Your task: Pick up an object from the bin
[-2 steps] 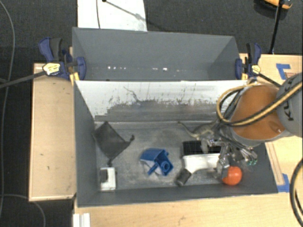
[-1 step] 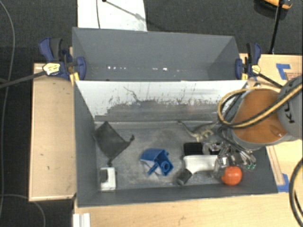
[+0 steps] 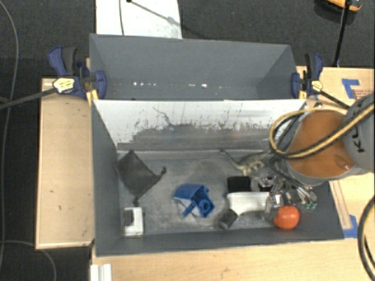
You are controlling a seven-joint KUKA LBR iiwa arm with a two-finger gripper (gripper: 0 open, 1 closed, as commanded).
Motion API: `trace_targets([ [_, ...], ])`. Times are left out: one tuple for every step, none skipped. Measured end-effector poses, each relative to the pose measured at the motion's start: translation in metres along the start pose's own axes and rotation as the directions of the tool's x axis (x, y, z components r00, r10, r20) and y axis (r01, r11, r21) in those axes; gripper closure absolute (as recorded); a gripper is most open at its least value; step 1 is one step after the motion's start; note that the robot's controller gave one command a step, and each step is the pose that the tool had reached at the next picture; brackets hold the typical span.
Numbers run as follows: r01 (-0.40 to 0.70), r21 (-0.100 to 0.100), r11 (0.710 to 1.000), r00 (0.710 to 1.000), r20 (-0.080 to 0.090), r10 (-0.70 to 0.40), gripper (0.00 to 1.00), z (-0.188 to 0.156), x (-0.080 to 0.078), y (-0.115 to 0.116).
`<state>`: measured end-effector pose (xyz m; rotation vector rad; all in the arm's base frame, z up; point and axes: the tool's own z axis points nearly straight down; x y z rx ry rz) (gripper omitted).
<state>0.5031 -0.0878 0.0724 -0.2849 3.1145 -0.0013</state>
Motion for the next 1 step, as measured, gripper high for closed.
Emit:
trace_targets([
  [0.001,0.0,1.0,1.0,0.001,-0.001,1.0,-0.0022,0.0003,0.0002],
])
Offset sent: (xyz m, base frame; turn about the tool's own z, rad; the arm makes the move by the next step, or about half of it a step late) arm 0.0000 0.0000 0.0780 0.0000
